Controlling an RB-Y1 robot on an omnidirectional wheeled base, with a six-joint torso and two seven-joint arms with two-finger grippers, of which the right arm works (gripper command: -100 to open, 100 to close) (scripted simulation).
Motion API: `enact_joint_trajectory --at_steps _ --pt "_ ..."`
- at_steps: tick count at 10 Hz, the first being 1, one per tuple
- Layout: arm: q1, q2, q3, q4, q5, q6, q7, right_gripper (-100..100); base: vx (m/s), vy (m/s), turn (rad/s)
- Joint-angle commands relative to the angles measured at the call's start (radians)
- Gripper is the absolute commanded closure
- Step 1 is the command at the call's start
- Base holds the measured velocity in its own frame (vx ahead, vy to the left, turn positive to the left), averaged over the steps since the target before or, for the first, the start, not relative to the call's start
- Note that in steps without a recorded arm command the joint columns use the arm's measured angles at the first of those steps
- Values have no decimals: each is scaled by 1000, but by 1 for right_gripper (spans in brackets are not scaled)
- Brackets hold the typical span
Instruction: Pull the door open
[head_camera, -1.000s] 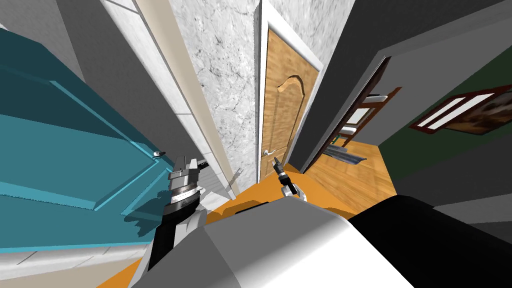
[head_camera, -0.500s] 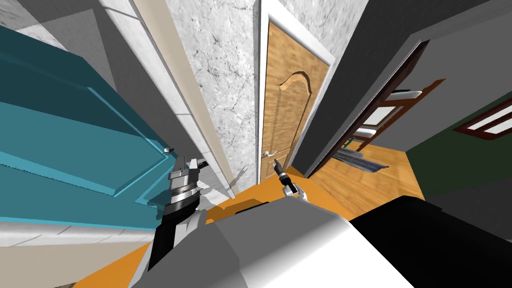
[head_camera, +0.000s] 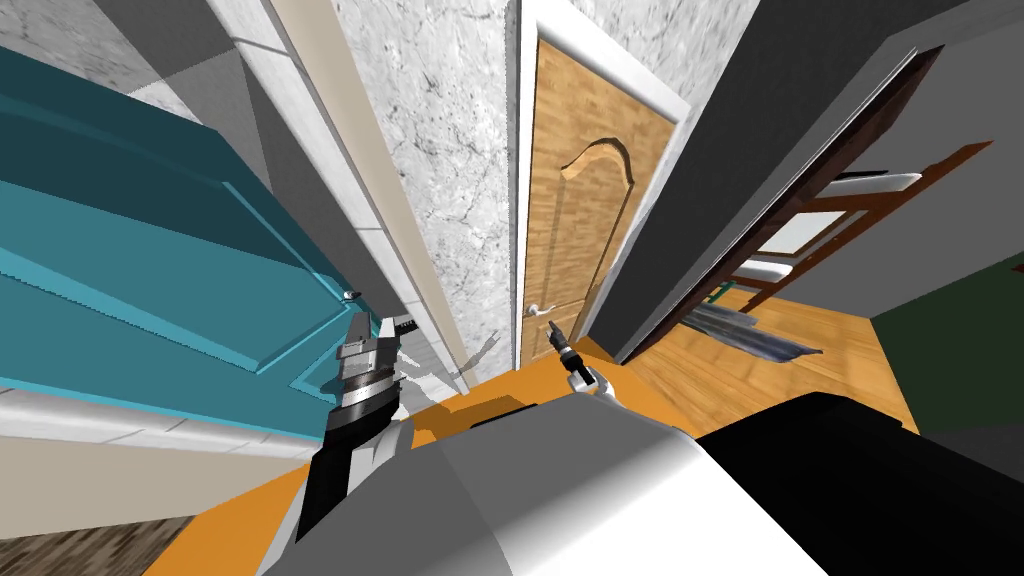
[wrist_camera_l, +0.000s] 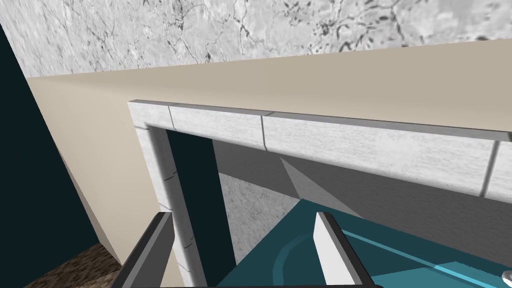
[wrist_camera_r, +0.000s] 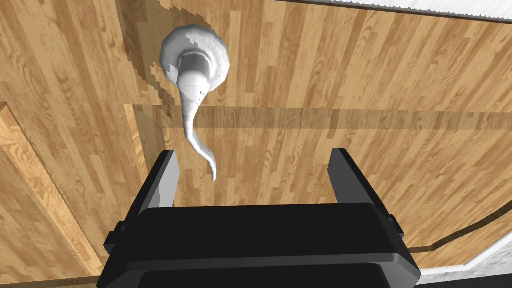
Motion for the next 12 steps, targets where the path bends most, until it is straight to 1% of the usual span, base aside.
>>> enact_joint_trajectory --at_steps 1,2,3,4,5,6,7,8,10,12 --pt "-15 -10 5 41 1 -3 -11 -100 0 -110 97" --pt "-23 -16 7 62 1 -4 -16 -100 -8 -101 114" --pt "-39 -26 12 102 1 -6 -27 -100 -5 -114 154" --pt "-45 -30 14 118 1 -7 -31 -100 -1 -106 120" --pt "-56 -37 17 147 2 -8 -38 -100 -3 -98 107" --pt "-61 -40 18 159 2 -9 -41 -100 -6 -85 78" --pt "-59 -38 17 154 2 -12 -39 -100 -2 -36 15" --pt "-77 -44 14 192 -17 -25 -36 -100 31 -3 132" --pt "-100 -51 9 240 -42 -41 -29 -100 65 9 181" --pt "-127 -59 4 299 -72 -60 -22 -100 83 18 152"
